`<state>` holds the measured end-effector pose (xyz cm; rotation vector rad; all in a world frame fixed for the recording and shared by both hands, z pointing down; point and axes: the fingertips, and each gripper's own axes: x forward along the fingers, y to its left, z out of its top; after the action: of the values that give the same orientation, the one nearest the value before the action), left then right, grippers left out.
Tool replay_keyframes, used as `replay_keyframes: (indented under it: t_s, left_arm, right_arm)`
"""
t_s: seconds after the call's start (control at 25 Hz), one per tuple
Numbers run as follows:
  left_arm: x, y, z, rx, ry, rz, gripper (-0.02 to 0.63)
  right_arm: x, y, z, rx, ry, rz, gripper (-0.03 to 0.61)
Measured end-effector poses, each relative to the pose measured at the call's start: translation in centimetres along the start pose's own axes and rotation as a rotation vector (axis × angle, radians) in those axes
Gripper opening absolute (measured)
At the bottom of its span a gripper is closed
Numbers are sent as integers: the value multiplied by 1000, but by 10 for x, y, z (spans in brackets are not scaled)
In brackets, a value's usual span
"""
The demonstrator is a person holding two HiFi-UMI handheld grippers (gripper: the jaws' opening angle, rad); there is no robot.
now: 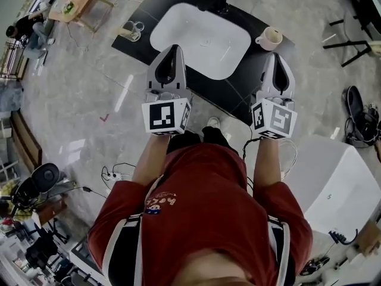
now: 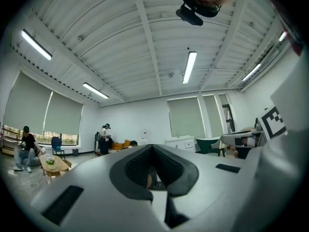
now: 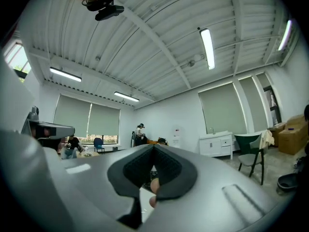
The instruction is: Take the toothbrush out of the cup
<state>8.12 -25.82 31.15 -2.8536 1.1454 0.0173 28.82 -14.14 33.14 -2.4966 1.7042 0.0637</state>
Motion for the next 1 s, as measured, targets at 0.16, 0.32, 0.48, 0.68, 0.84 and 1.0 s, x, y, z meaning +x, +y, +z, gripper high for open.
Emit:
replay_keyframes:
  t_s: [0.16,0.32,0.48,0.68,0.84,1.0]
  left_arm:
    - [36,-29,-5,15,14,-69,5]
    - [65,-54,-15,19,38,-150,5]
    - [91,-68,-27,8,53,-214,5]
    - [116,-73,-41,19,75,-276,5]
    - [137,-67,-59,9,108,-321,5]
    - [157,-58,-79,-12,143,-363,5]
  right_arm:
    - [8,-37,-12,6,16,-71,11]
    - [12,-59,-29,2,47,-130,12]
    - [24,-68,-49,5,90,-144,64]
    - [50,-73,-93,-36,209,-161,154]
    - [72,-83,-133,-65,312,-228,186]
    - [92,-93,-159,-86,368,-301,186]
